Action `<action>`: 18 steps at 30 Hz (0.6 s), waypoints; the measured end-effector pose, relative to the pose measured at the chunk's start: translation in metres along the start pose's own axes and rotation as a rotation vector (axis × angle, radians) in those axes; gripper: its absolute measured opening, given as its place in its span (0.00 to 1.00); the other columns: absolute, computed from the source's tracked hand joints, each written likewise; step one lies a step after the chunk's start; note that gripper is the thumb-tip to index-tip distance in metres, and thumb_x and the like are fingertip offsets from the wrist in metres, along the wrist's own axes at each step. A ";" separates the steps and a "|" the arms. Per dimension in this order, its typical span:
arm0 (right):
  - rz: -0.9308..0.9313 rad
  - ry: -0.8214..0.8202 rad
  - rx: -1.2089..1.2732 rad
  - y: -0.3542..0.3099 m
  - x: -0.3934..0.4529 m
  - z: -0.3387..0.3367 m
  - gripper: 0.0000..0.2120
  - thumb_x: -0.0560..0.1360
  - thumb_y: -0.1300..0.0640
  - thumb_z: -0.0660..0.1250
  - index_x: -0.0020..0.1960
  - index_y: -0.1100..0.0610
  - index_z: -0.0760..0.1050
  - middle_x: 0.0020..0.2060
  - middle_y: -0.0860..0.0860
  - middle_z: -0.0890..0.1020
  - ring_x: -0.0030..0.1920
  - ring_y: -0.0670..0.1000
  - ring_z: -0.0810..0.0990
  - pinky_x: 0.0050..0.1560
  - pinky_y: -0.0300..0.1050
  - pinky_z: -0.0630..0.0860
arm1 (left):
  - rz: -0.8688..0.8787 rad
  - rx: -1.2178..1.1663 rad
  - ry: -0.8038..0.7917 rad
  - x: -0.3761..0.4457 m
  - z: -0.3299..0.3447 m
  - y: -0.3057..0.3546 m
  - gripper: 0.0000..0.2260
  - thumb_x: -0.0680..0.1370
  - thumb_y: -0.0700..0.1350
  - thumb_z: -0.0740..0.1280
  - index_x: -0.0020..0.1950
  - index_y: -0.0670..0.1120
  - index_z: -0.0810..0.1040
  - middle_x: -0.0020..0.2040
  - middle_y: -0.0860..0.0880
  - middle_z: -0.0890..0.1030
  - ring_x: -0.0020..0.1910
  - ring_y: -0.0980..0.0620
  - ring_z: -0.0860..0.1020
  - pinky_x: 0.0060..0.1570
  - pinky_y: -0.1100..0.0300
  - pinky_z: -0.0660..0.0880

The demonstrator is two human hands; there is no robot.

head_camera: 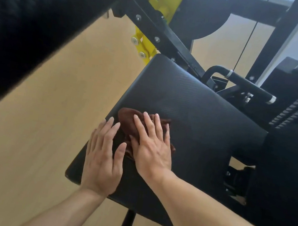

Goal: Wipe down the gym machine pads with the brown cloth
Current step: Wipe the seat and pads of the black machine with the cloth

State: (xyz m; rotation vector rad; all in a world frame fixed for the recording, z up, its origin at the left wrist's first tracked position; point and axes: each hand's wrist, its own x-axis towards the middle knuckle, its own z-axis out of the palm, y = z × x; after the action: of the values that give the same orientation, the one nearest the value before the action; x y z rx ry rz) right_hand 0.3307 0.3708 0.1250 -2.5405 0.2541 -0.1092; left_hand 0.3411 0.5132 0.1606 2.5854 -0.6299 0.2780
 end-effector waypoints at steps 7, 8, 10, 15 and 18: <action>-0.002 -0.003 -0.019 0.024 0.067 -0.016 0.28 0.86 0.42 0.47 0.83 0.42 0.43 0.84 0.48 0.47 0.82 0.53 0.36 0.80 0.58 0.34 | -0.069 0.198 -0.061 0.064 0.044 0.015 0.26 0.84 0.55 0.47 0.81 0.47 0.57 0.81 0.46 0.61 0.82 0.48 0.53 0.80 0.47 0.51; -0.013 -0.009 -0.015 0.027 0.075 -0.018 0.27 0.86 0.42 0.47 0.83 0.42 0.43 0.84 0.47 0.47 0.82 0.53 0.37 0.80 0.58 0.34 | -0.062 0.267 -0.083 0.064 0.048 0.014 0.27 0.84 0.56 0.46 0.82 0.47 0.53 0.82 0.46 0.59 0.82 0.48 0.52 0.80 0.47 0.51; -0.039 -0.004 -0.029 0.034 0.092 -0.023 0.27 0.86 0.42 0.47 0.83 0.42 0.45 0.84 0.47 0.49 0.83 0.53 0.37 0.81 0.59 0.35 | -0.040 0.358 -0.106 0.063 0.053 0.014 0.29 0.84 0.57 0.47 0.82 0.45 0.50 0.82 0.45 0.57 0.82 0.48 0.52 0.79 0.46 0.53; 0.031 0.038 0.011 0.054 0.162 -0.049 0.26 0.86 0.44 0.49 0.83 0.44 0.49 0.83 0.50 0.53 0.83 0.56 0.42 0.81 0.61 0.39 | -0.042 0.446 -0.161 0.062 0.057 0.015 0.28 0.84 0.59 0.43 0.82 0.48 0.49 0.82 0.49 0.56 0.82 0.50 0.50 0.79 0.46 0.52; 0.074 0.071 0.009 0.072 0.192 -0.062 0.25 0.86 0.44 0.49 0.82 0.43 0.51 0.83 0.50 0.56 0.83 0.57 0.46 0.81 0.61 0.42 | -0.045 0.471 -0.180 0.063 0.059 0.014 0.28 0.83 0.57 0.47 0.82 0.49 0.53 0.82 0.49 0.57 0.82 0.48 0.51 0.79 0.44 0.53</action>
State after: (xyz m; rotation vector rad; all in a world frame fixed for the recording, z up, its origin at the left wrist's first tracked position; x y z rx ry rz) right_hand 0.4991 0.2392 0.1407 -2.5175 0.3737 -0.1719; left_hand 0.3947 0.4499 0.1335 3.0996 -0.6265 0.1970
